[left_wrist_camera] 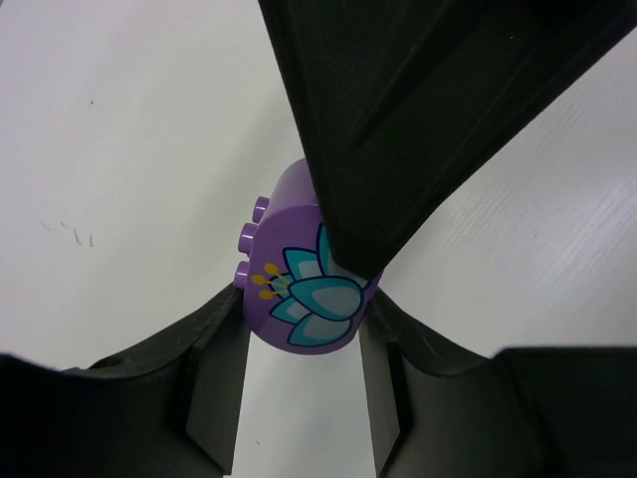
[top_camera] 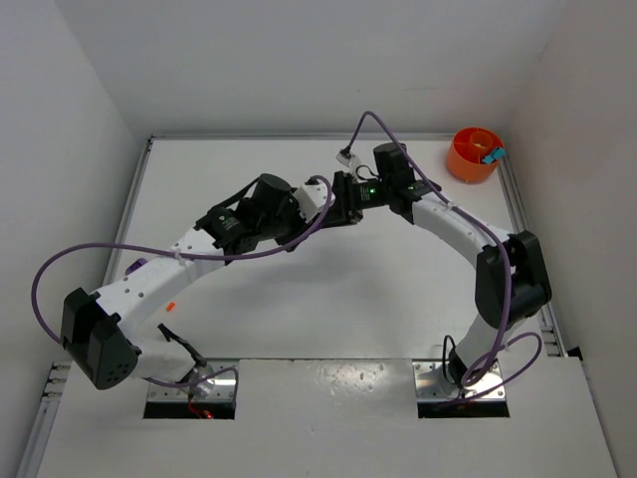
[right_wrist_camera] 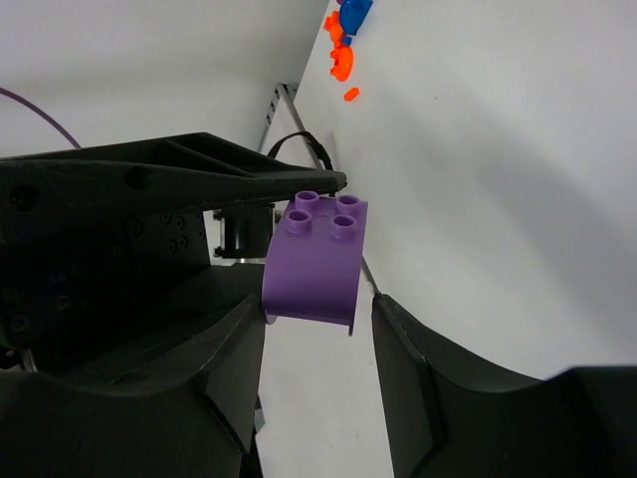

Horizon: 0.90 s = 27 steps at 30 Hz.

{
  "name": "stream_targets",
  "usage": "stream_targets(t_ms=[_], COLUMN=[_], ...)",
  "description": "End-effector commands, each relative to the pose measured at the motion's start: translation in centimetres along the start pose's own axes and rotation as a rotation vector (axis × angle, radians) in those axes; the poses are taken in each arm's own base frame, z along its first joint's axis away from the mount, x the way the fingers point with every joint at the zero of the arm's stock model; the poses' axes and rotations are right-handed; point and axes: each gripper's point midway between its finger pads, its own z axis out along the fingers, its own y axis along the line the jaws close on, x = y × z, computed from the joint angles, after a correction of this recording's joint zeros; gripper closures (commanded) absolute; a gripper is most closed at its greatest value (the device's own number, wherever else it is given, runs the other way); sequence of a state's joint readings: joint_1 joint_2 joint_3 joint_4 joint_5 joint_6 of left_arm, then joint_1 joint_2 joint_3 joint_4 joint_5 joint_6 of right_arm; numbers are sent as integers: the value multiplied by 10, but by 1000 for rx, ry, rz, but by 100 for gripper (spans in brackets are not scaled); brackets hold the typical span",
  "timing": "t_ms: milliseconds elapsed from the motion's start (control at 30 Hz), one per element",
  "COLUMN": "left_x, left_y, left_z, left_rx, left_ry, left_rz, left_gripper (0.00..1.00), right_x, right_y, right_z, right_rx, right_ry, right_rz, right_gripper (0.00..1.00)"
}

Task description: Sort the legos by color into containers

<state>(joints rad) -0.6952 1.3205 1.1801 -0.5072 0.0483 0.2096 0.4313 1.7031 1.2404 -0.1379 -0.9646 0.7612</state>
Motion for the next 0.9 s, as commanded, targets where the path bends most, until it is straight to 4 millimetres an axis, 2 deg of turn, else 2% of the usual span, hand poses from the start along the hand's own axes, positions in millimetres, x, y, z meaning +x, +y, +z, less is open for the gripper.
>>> stream_targets(t_ms=[0, 233, 400, 433, 467, 500, 567, 600, 667, 700, 733, 800, 833, 867], left_x=[-15, -14, -14, -11, -11, -11, -13, -13, -12, -13, -13, -12, -15, -10], left_y=[-4, -6, -6, -7, -7, -7, -7, -7, 3, 7, 16, 23, 28, 35], left_z=[-6, -3, -3, -3, -3, -3, -5, -5, -9, -12, -16, -19, -22, -23], left_rx=[16, 28, 28, 30, 30, 30, 30, 30, 1, -10, -26, -30, -34, -42], left_ry=[-62, -56, -56, -48, -47, -47, -48, -47, -50, -57, -65, -75, -86, -76], left_rz=[18, 17, 17, 17, 17, 17, 17, 17, -17, -22, -50, -78, -85, -102], left_gripper=[86, 86, 86, 82, 68, 59, 45, 33, 23, 15, 12, 9, 8, 8], right_x=[-8, -11, -10, -8, -9, -10, -14, -20, -30, -36, -37, -49, -54, -60], right_y=[14, 11, 14, 12, 13, 13, 7, 9, 1, -6, -8, -29, -33, -46], right_z=[1, 4, 6, 6, 5, 4, -1, -7, -19, -28, -37, -60, -71, -82], right_rx=[-18, -18, -25, -21, -21, -10, 22, 25, 92, 127, 158, 255, 289, 346], right_ry=[-16, -16, -12, -7, -7, -13, -25, -42, -65, -79, -78, -117, -122, -124], right_rz=[-64, -64, -74, -87, -99, -112, -133, -154, -211, -225, -233, -275, -275, -327], right_gripper=[53, 56, 71, 73, 77, 80, 84, 88, 90, 92, 92, 94, 94, 94])
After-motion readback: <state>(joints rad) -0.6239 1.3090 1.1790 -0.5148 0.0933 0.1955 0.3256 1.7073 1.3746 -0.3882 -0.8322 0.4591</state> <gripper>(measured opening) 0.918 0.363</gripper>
